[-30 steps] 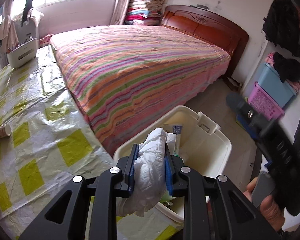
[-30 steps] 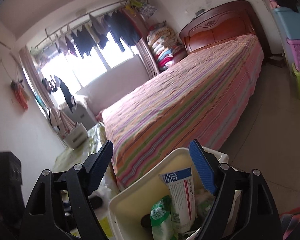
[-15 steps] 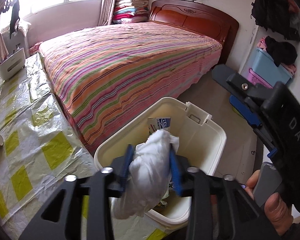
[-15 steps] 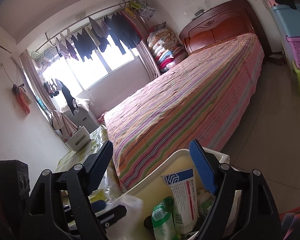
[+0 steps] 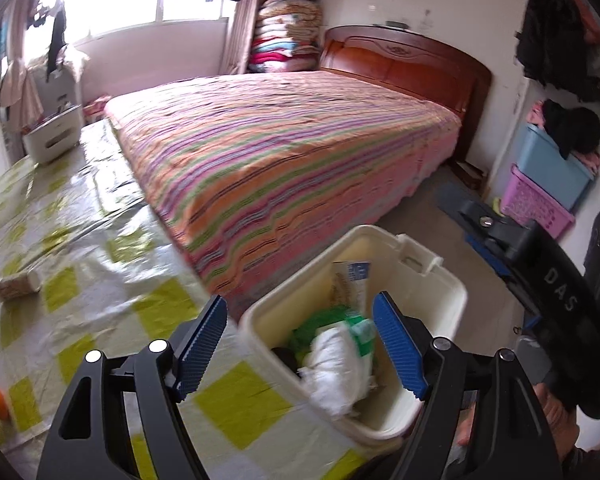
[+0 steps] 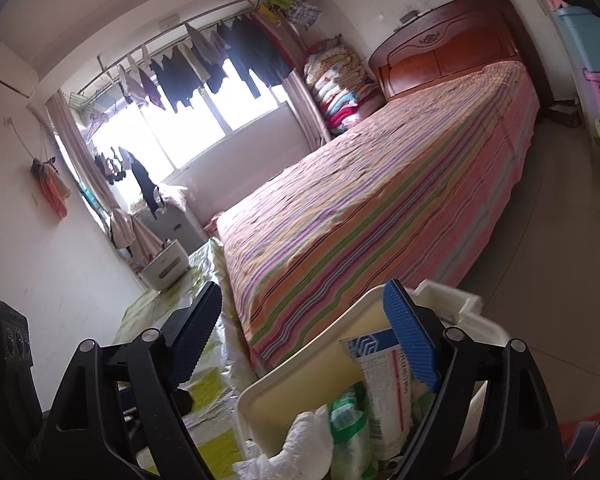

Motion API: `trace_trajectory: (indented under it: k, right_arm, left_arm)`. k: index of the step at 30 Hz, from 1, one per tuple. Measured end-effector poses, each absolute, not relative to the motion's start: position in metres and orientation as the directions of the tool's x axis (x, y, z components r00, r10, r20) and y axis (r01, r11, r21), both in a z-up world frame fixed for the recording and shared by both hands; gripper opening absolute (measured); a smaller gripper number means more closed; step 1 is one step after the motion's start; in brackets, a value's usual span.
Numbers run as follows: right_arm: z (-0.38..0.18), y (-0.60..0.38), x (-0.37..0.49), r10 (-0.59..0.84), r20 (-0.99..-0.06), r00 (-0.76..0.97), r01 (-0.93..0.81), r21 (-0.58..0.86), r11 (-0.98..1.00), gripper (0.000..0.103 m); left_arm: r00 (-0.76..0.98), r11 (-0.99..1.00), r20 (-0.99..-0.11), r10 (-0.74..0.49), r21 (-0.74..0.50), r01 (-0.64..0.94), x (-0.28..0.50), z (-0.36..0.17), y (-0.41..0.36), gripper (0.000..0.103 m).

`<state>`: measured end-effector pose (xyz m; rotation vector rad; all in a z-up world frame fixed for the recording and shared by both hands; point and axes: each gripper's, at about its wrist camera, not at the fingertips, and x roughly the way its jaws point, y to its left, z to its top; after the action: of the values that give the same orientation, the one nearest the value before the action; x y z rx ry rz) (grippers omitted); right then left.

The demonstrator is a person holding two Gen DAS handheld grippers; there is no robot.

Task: Collect trash
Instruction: 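Open both grippers over the bin, dropping the tissue and plastic bag, then move both open grippers back over the tablecloth toward the orange peel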

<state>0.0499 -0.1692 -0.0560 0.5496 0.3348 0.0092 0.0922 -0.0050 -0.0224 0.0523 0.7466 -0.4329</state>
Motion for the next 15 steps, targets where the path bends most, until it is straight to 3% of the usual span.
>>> trace_trajectory:
  k: [15]
  right_arm:
    - [-0.07, -0.073, 0.08, 0.306, -0.374, 0.875, -0.108, 0.466, 0.878, 0.082]
  left_arm:
    - [0.754, 0.986, -0.636, -0.164, -0.102, 0.129, 0.07, -0.001, 0.126, 0.073]
